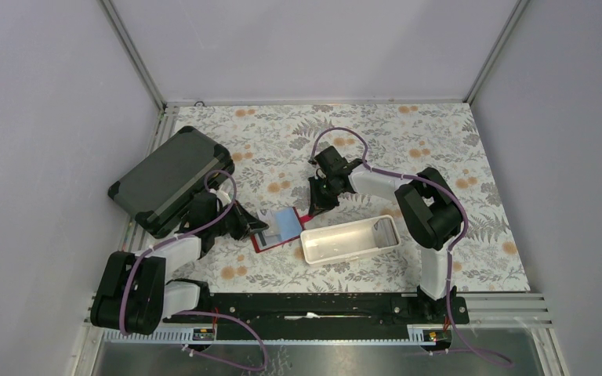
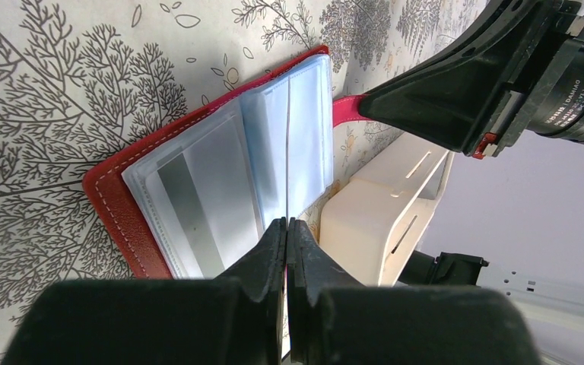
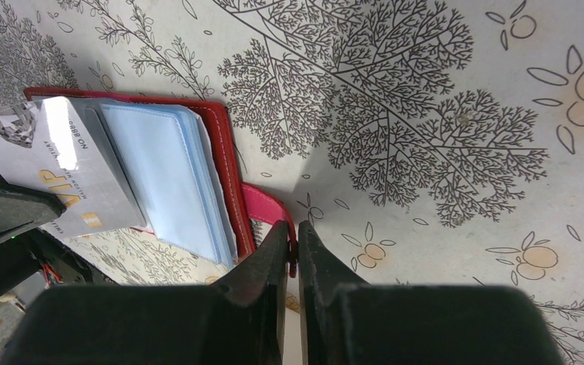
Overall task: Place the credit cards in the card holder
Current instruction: Insert the credit card into the card holder.
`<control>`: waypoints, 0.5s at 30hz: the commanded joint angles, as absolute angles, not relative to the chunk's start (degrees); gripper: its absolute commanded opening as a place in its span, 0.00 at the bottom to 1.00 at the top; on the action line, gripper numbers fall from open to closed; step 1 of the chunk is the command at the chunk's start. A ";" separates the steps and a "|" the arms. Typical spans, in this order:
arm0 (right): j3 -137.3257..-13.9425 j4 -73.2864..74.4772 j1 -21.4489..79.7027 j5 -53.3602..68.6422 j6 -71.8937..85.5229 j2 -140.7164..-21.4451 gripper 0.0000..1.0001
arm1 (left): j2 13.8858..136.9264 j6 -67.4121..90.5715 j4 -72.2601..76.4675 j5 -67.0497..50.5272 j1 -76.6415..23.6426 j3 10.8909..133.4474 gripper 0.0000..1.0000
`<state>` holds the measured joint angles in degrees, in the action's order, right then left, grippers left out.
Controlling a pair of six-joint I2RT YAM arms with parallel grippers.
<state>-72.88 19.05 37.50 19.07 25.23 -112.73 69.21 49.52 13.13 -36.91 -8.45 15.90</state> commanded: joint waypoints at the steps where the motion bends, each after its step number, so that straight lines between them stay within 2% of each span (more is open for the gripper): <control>1: -73.83 20.28 37.79 18.28 24.46 -112.99 0.00 | 69.99 48.82 15.55 -36.94 -8.53 15.91 0.00; 15: -74.00 20.33 37.79 18.54 24.61 -113.36 0.00 | 72.16 48.19 15.92 -36.81 -8.53 15.38 0.00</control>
